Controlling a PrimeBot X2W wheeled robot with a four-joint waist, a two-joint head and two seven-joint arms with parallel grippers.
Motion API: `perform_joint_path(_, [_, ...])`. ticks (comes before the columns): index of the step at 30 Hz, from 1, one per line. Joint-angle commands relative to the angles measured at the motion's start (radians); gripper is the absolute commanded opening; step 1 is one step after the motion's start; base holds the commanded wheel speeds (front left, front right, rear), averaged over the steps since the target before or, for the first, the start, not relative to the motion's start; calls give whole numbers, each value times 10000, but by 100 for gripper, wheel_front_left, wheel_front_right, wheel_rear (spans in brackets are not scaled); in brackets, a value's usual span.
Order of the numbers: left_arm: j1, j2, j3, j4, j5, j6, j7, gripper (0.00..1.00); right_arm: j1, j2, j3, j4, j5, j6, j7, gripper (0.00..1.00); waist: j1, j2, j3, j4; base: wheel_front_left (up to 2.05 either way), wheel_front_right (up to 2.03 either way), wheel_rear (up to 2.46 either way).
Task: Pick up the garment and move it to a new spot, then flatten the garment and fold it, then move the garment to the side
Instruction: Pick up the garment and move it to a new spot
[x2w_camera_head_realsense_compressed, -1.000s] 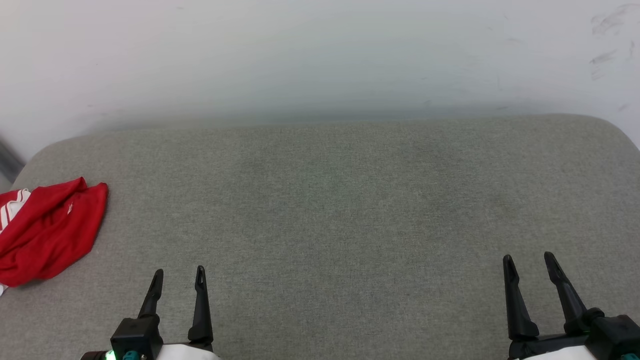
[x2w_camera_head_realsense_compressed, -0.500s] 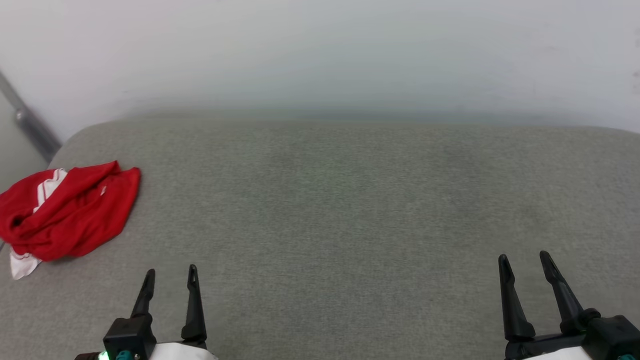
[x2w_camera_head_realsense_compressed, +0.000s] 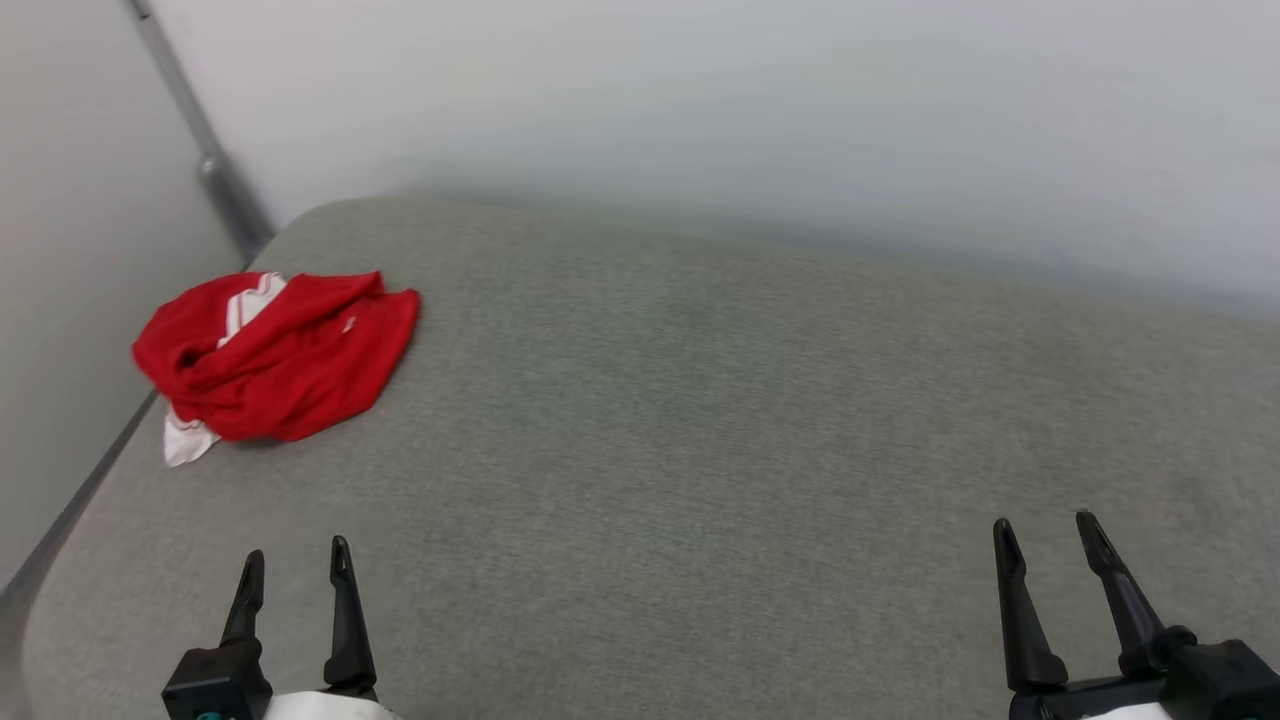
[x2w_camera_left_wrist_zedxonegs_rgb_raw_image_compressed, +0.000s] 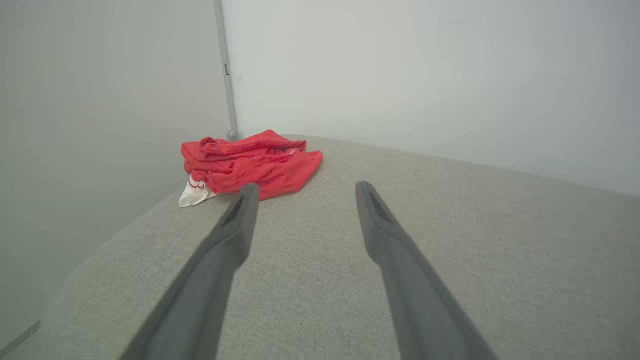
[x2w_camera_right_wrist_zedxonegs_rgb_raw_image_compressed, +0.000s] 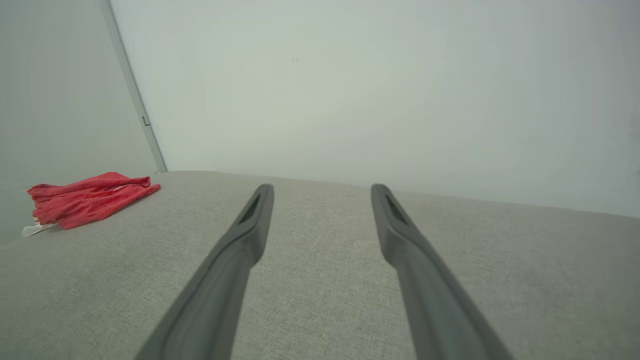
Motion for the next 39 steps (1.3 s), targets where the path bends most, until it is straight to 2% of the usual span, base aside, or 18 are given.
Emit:
perform_joint_path(1, [45, -10, 6, 1, 7, 5, -26, 100, 39, 2, 21, -19, -49, -3, -21, 100, 0, 0, -24, 335, 0, 0, 0])
perform_joint_path(13, [177, -10, 258, 25, -230, 88, -26, 100, 52, 2, 83, -38, -145, -3, -21, 100, 0, 0, 27, 1681, 0, 0, 0])
perform_joint_path(25, [43, -9, 639, 123, -352, -15, -28, 100, -37, 2, 135, -59, -194, -3, -21, 100, 0, 0, 168, 1885, 0, 0, 0])
perform_joint_path(31, [-866, 34, 1186, 363, -245, -420, -28, 100, -224, 2, 93, -132, -310, -3, -21, 100, 0, 0, 479, 1794, 0, 0, 0])
perform_joint_path(35, [-2036, 421, 1821, 566, -299, -873, -28, 100, -394, 2, 97, -209, -556, -3, -21, 100, 0, 0, 887, 1657, 0, 0, 0])
perform_joint_path(39, [-3506, 1039, 2377, 897, -673, -1360, -26, 100, -633, 2, -78, -386, -843, -3, -21, 100, 0, 0, 1497, 1475, 0, 0, 0])
